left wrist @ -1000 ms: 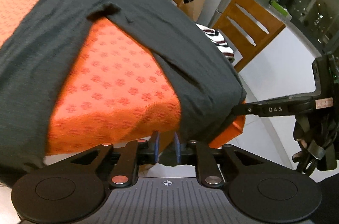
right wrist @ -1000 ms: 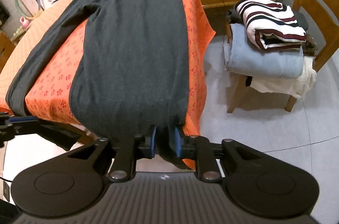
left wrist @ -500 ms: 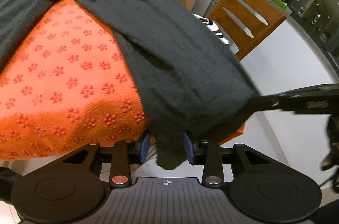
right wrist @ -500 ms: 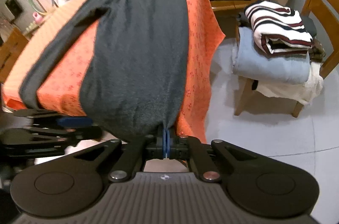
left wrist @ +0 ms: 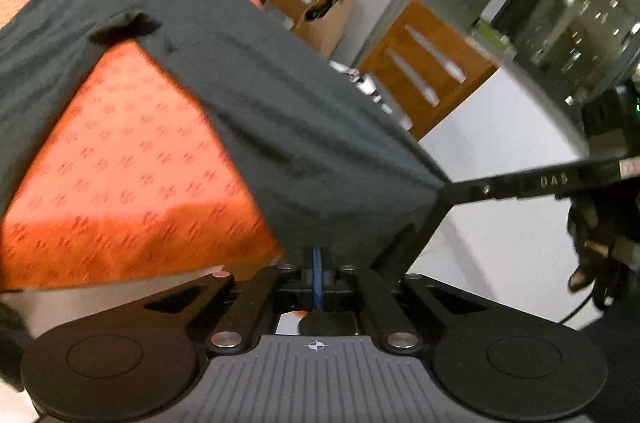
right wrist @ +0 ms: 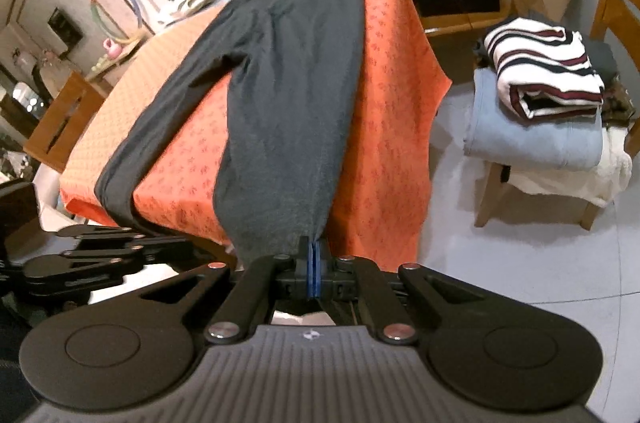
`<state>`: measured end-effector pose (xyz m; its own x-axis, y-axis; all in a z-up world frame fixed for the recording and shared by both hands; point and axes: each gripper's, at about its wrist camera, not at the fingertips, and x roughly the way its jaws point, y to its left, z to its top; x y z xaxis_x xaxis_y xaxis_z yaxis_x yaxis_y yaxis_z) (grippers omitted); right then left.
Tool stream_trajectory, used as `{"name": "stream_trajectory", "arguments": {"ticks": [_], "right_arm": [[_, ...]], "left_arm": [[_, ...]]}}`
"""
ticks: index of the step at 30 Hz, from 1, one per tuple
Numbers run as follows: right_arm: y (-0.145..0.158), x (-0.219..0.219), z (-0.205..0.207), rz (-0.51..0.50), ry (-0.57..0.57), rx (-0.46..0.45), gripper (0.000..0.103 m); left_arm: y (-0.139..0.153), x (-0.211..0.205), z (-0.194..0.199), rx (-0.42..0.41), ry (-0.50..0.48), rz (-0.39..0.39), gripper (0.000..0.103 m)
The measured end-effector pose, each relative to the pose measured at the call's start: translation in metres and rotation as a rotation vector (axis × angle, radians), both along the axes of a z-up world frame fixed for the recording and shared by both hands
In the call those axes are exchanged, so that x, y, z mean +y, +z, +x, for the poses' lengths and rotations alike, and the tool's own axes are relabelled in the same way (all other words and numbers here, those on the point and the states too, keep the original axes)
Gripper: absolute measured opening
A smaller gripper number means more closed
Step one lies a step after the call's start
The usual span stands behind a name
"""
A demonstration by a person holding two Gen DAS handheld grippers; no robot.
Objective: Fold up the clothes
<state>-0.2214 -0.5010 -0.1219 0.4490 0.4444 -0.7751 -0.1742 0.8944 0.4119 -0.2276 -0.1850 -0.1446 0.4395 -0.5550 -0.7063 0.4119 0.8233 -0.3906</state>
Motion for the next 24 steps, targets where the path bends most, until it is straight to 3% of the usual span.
{"name": "stream_trajectory", "arguments": {"ticks": [6, 16, 24], "right_arm": [[-0.018, -0.003, -0.001, -0.080, -0.002, 0.050, 0.007], [0.032, -0.035, 0.026, -0.064, -0.035, -0.073, 0.017], [0.060, -0.077, 0.106, -0.041, 0.190, -0.160, 0.019]], "left_arm": [[0.013, 0.008, -0.001, -0.016, 0.080, 0.070, 0.005], [0.041, -0.008, 0.021, -0.117, 0.121, 0.123, 0.024], [0.034, -0.046, 0.031, -0.080, 0.426, 0.156, 0.026]]}}
